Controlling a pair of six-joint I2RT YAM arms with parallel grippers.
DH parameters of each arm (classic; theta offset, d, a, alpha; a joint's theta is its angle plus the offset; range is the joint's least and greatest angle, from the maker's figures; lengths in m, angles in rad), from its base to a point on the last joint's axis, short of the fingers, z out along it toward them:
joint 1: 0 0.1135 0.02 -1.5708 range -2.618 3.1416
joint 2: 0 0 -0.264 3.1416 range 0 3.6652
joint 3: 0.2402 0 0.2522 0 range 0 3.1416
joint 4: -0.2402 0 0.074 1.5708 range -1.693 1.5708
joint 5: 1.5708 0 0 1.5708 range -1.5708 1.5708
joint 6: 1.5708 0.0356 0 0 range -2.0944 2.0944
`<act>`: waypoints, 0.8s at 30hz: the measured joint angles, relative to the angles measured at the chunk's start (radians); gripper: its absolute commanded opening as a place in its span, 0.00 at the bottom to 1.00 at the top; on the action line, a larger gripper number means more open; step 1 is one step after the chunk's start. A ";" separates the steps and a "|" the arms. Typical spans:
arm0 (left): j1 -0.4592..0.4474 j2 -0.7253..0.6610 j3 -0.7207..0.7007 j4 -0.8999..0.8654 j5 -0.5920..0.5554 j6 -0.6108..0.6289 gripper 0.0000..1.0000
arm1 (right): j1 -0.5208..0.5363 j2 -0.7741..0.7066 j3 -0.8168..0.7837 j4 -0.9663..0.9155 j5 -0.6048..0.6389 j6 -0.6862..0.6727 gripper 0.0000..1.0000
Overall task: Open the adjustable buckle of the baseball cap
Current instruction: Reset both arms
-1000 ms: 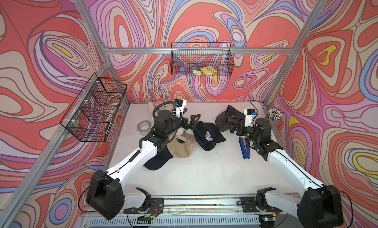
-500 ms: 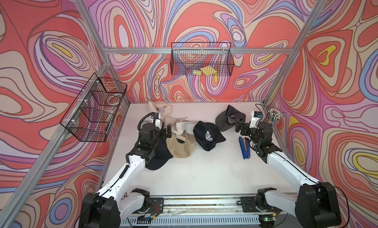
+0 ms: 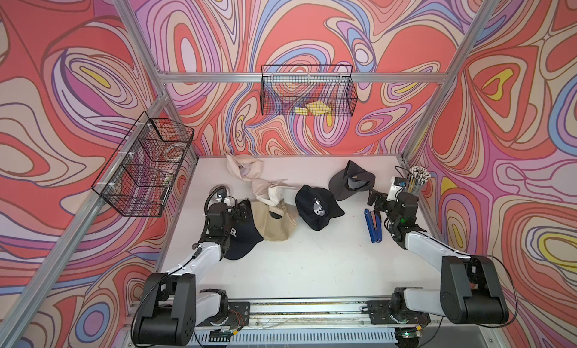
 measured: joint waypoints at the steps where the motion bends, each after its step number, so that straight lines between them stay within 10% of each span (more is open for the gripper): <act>1: 0.010 0.021 0.000 0.015 0.003 0.000 0.99 | 0.000 0.021 -0.024 0.047 0.003 -0.012 0.98; 14: 0.047 0.223 -0.119 0.486 0.079 0.050 0.99 | -0.004 0.235 -0.135 0.460 0.018 -0.059 0.98; 24: 0.050 0.262 -0.078 0.479 0.112 0.064 0.99 | -0.004 0.326 -0.119 0.522 0.032 -0.058 0.98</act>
